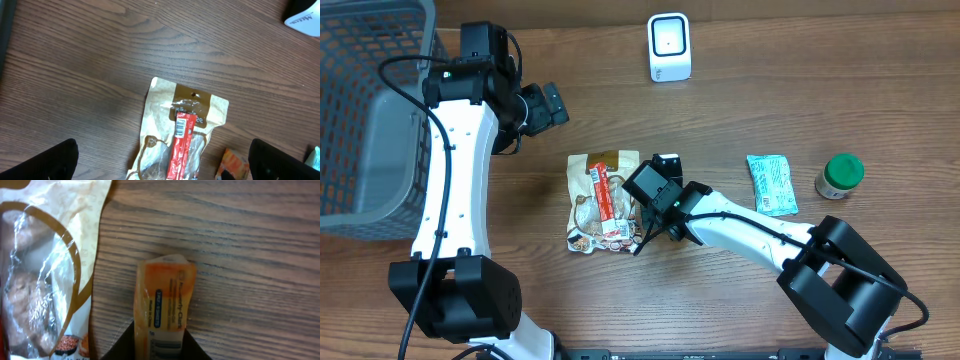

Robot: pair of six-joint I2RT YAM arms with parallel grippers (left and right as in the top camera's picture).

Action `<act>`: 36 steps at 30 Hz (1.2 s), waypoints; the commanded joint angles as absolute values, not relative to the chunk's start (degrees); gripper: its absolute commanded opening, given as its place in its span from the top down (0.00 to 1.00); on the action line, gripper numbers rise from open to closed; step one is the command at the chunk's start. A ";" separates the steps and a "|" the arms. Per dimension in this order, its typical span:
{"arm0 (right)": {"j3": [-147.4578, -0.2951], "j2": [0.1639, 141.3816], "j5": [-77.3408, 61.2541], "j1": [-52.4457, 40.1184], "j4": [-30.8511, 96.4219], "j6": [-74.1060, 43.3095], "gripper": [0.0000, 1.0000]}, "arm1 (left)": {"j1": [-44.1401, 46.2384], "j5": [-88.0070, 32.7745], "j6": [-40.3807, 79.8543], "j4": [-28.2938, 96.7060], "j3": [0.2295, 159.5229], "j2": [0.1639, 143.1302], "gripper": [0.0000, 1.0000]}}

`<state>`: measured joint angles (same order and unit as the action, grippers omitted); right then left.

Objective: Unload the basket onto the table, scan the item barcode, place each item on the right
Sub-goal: 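Grasp the small orange pack with the right gripper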

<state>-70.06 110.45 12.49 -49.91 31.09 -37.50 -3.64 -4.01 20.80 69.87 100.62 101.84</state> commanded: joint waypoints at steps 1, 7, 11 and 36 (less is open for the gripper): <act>-70.46 110.72 13.47 -49.80 30.92 -37.52 0.53 | -3.33 -3.86 20.12 69.84 101.36 100.64 0.00; -70.46 110.72 20.62 -49.80 29.08 -37.50 0.48 | -3.27 -3.86 20.12 69.84 101.36 100.66 0.00; -70.46 110.72 21.17 -49.80 27.49 -37.50 0.66 | -3.25 -3.86 20.10 69.84 101.36 100.64 0.00; -70.46 110.72 15.53 -49.76 31.70 -37.52 0.51 | -3.25 -3.88 20.12 69.84 101.36 100.64 0.00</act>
